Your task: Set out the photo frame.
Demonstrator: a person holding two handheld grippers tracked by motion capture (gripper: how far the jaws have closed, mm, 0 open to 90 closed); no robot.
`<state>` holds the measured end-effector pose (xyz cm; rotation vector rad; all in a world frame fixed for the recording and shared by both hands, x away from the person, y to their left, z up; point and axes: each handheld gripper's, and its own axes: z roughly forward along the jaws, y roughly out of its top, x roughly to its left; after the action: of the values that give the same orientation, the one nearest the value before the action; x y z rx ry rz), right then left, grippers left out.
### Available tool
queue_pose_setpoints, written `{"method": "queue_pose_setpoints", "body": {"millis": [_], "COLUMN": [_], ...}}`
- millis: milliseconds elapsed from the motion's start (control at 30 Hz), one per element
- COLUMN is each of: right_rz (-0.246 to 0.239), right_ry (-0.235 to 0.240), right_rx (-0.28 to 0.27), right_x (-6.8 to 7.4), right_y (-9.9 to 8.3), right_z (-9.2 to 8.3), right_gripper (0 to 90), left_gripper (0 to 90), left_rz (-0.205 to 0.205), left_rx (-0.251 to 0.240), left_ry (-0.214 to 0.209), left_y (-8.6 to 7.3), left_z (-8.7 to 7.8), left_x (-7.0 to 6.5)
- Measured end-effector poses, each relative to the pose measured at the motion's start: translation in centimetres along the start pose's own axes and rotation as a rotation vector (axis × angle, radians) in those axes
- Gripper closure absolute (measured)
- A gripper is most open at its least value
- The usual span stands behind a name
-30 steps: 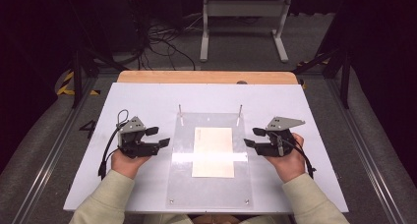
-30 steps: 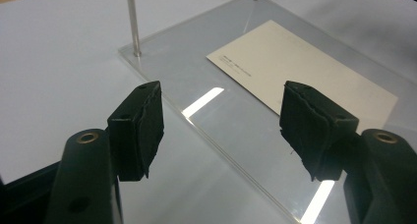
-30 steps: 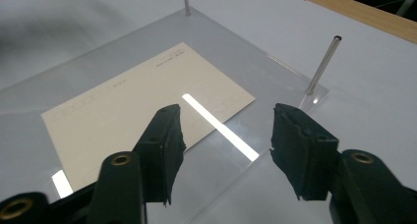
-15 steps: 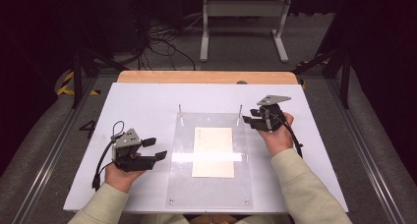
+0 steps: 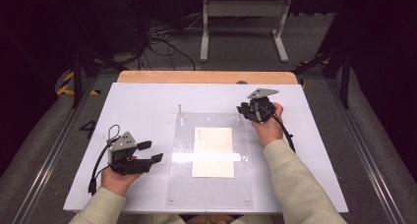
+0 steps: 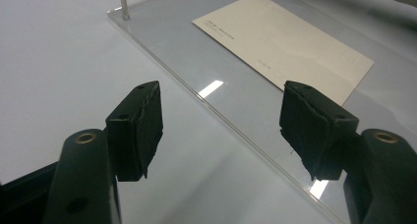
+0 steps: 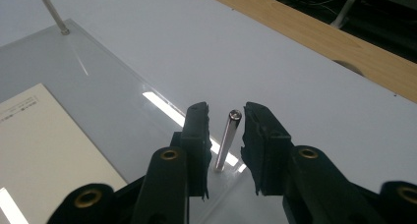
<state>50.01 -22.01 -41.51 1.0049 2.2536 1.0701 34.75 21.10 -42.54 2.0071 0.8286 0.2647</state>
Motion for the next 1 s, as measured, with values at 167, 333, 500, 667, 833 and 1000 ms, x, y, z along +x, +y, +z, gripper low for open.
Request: {"method": "queue_pose_setpoints", "body": {"millis": [167, 333, 500, 667, 833, 1000], "right_rz": [0.049, 0.023, 0.103, 0.172, 0.184, 0.21], "right_ry": [0.017, -0.024, -0.043, -0.103, -0.117, -0.12], "right_rx": [-0.001, 0.004, -0.003, 0.006, 0.002, -0.003], "right_x": [-0.1, 0.3, 0.4, 1.1, 1.2, 0.9], "right_y": [-0.2, -0.3, -0.4, -0.2, -0.2, -0.2], "right_z": [0.7, 0.9, 1.0, 1.3, 1.4, 1.7], "right_gripper": [75.6, 83.8, 84.5, 85.3, 85.6, 85.6], "left_gripper": [33.1, 33.0, 33.0, 33.0, 33.0, 33.0], "left_rz": [0.004, -0.002, 0.0, 0.01, 0.01, 0.019], "left_rx": [-0.01, -0.009, -0.007, -0.004, -0.003, -0.006], "left_ry": [0.012, 0.004, -0.001, 0.007, -0.001, -0.003], "left_y": [0.0, -0.2, -0.2, -0.2, -0.1, -0.1], "left_z": [-0.1, 0.0, 0.2, 0.2, 0.3, 0.2], "left_x": [-0.2, -0.1, -0.3, -0.3, -0.6, -0.7]}}
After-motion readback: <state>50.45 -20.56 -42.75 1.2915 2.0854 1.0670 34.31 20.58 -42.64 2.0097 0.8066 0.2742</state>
